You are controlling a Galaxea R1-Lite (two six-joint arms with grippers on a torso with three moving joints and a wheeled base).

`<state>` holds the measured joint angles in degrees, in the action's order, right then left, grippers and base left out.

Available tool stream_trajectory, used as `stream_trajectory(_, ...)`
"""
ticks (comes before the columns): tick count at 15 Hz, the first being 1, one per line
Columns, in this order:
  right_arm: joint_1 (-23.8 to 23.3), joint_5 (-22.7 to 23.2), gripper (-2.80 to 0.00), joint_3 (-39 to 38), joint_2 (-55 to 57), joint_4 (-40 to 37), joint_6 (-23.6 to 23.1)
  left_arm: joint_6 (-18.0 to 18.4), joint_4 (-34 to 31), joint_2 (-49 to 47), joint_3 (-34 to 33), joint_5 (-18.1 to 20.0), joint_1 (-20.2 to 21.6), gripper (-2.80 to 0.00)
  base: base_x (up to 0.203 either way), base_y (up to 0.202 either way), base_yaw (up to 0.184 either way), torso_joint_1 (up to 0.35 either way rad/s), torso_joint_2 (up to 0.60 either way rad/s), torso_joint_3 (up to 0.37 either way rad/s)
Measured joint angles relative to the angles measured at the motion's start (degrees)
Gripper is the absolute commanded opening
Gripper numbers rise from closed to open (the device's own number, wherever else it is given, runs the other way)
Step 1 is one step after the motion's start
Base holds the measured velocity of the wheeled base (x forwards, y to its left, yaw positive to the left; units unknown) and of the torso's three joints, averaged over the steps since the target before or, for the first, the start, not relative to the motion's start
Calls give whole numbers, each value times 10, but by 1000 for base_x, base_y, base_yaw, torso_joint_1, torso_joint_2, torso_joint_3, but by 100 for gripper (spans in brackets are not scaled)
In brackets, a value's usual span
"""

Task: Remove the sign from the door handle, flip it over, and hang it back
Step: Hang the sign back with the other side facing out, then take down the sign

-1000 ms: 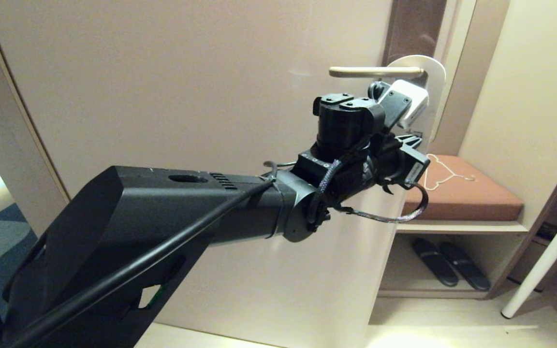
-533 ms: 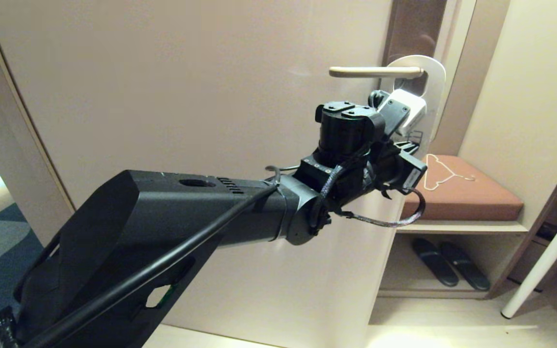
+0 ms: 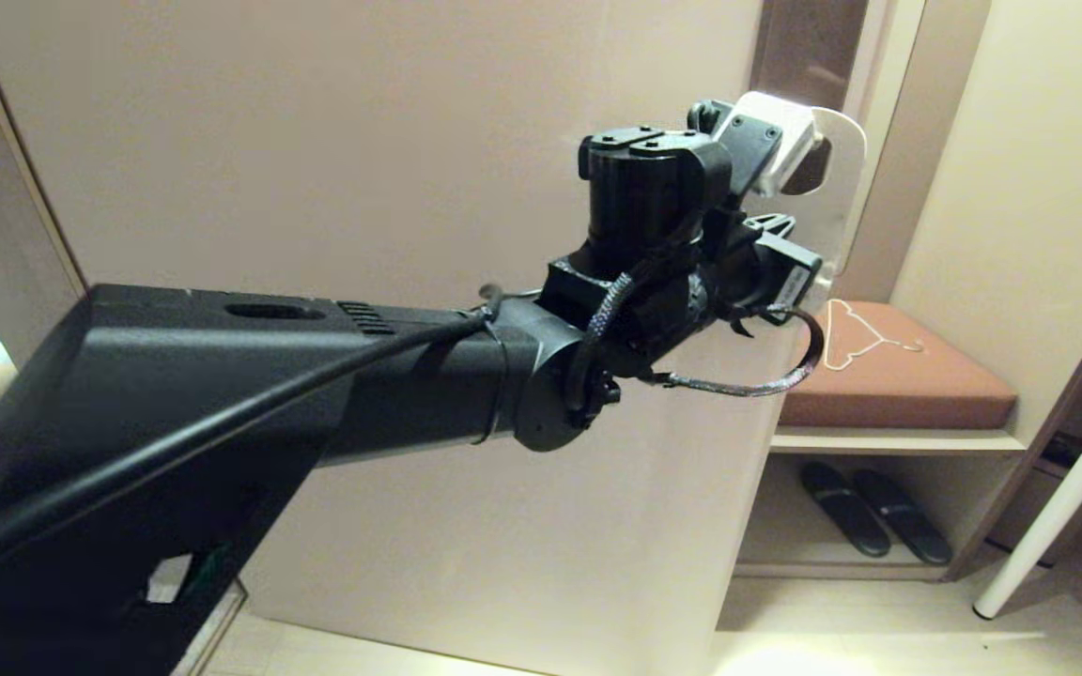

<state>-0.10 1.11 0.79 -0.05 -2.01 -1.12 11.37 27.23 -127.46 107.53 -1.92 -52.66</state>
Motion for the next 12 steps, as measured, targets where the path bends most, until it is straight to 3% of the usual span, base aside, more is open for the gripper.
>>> stream_trajectory(3,0,0,-280,0,0,0,0,8,0,59,-79,-26,9,-280,0,0,0,0,0,0)
stream_trajectory(8,0,0,-280,0,0,0,0,26,-17,175,-269,-35,40,-280,0,0,0,0,0,0)
stream_trajectory(12,0,0,-280,0,0,0,0,27,-17,280,-413,-55,114,-280,0,0,0,0,0,0)
